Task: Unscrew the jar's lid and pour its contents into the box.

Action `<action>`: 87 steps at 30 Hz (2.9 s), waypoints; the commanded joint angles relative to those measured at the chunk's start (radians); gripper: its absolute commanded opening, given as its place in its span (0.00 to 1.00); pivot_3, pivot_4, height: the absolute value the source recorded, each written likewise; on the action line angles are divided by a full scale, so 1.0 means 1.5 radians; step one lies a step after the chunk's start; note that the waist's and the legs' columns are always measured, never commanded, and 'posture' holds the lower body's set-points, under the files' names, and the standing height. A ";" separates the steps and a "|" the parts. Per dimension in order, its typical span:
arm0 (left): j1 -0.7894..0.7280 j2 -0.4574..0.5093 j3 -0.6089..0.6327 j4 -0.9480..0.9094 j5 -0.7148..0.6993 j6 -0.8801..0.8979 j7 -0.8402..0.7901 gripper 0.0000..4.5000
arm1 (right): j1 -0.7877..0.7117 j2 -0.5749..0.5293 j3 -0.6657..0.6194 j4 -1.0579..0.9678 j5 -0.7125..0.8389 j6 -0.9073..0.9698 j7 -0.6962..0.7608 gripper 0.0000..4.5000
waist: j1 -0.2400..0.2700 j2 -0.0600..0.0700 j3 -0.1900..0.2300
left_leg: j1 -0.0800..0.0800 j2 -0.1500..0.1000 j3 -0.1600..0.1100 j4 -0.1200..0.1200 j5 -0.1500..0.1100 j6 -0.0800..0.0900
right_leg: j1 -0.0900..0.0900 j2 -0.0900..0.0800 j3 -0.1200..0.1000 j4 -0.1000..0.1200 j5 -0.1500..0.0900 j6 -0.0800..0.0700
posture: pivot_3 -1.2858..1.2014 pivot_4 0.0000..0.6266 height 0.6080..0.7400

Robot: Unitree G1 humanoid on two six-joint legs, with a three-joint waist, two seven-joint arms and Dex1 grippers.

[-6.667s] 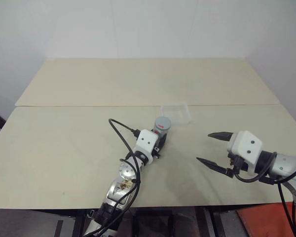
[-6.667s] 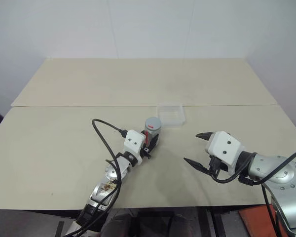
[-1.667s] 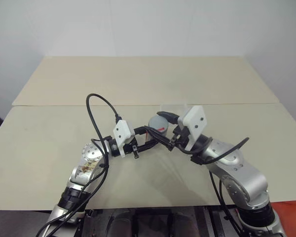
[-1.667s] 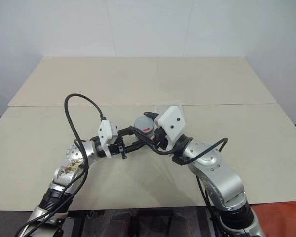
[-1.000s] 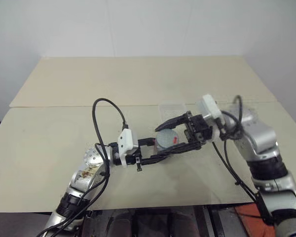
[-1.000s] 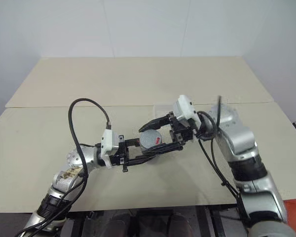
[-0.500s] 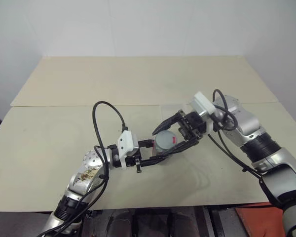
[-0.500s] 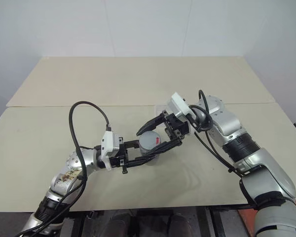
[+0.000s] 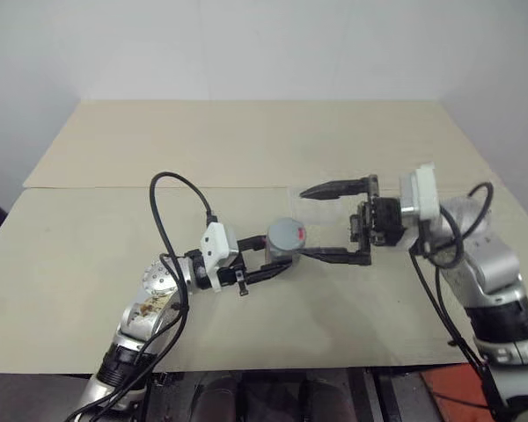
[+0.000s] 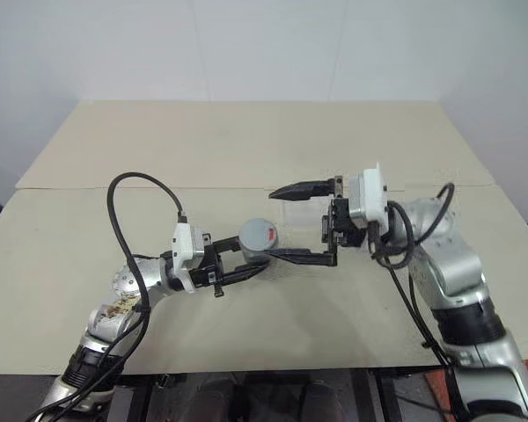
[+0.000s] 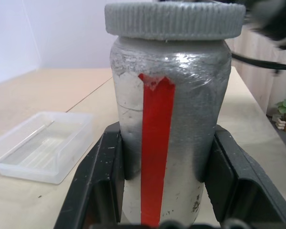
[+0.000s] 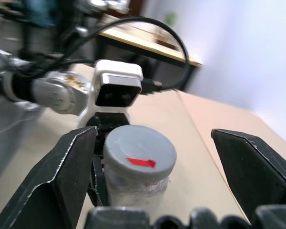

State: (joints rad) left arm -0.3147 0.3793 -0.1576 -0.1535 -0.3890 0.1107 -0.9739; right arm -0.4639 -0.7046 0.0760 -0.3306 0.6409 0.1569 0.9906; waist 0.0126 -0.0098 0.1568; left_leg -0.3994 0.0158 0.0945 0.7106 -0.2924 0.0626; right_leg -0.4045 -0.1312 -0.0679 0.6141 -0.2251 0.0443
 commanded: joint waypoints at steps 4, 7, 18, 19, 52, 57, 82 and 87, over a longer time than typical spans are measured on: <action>-0.026 -0.012 -0.003 0.014 0.008 -0.014 0.001 0.43 | 0.068 0.080 0.013 -0.166 -0.052 0.102 -0.210 1.00 | -0.001 0.000 0.000 | 0.000 0.000 0.000 0.000 0.000 0.000 | 0.000 0.000 0.000 0.000 0.000 0.000 | 0.52 0.24 1.00; -0.030 -0.017 -0.005 0.017 0.013 -0.019 0.004 0.43 | 0.070 0.121 0.049 -0.186 -0.115 0.133 -0.283 1.00 | -0.001 0.000 0.000 | 0.000 -0.001 0.000 0.000 0.000 0.000 | 0.000 0.000 0.000 0.000 0.000 0.000 | 0.52 0.24 1.00; -0.027 -0.020 -0.002 0.019 0.020 -0.028 0.005 0.43 | 0.036 0.174 0.062 -0.159 -0.173 0.182 -0.321 1.00 | -0.001 0.000 0.000 | 0.000 -0.001 0.000 0.000 0.000 0.000 | 0.000 0.000 0.000 0.000 0.000 0.000 | 0.52 0.24 1.00; -0.025 -0.020 -0.001 0.019 0.020 -0.030 0.005 0.43 | 0.038 0.171 0.056 -0.158 -0.171 0.182 -0.317 1.00 | -0.001 0.000 0.000 | 0.000 -0.001 0.000 0.000 0.000 0.000 | 0.000 0.001 0.000 0.000 0.000 0.000 | 0.52 0.24 1.00; -0.033 -0.017 0.000 0.054 0.024 -0.058 -0.006 0.43 | 0.170 0.070 -0.092 -0.219 -0.122 0.196 -0.281 1.00 | 0.000 0.000 0.000 | 0.000 -0.001 0.000 0.000 0.000 0.000 | 0.000 0.001 0.000 0.000 0.000 0.000 | 0.52 0.24 1.00; -0.036 -0.019 0.000 0.059 0.026 -0.058 -0.006 0.43 | 0.154 0.074 -0.113 -0.245 -0.048 0.200 -0.254 1.00 | 0.000 0.000 0.000 | 0.000 -0.001 0.000 0.000 0.000 0.000 | 0.000 0.001 0.000 -0.001 0.000 0.000 | 0.52 0.24 1.00; -0.041 -0.026 -0.008 0.060 0.034 -0.069 -0.009 0.43 | 0.057 0.156 0.038 -0.148 -0.180 0.181 -0.271 1.00 | -0.001 0.000 0.000 | 0.000 -0.001 0.000 0.000 0.000 0.000 | 0.000 0.001 0.000 0.000 0.000 0.000 | 0.52 0.24 1.00; -0.039 -0.025 -0.007 0.061 0.033 -0.071 -0.011 0.43 | 0.085 0.137 0.001 -0.170 -0.173 0.188 -0.269 1.00 | -0.001 0.000 0.000 | 0.000 -0.001 0.000 0.000 0.000 0.000 | 0.000 0.001 0.000 0.000 0.000 0.000 | 0.52 0.24 1.00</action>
State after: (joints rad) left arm -0.3546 0.3462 -0.1762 -0.0395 -0.3329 0.0352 -0.9808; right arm -0.3396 -0.4842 0.1393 -0.5564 0.3788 0.4513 0.5900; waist 0.0116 -0.0094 0.1565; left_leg -0.3997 0.0145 0.0944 0.7107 -0.2924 0.0629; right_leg -0.4043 -0.1298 -0.0679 0.6138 -0.2251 0.0446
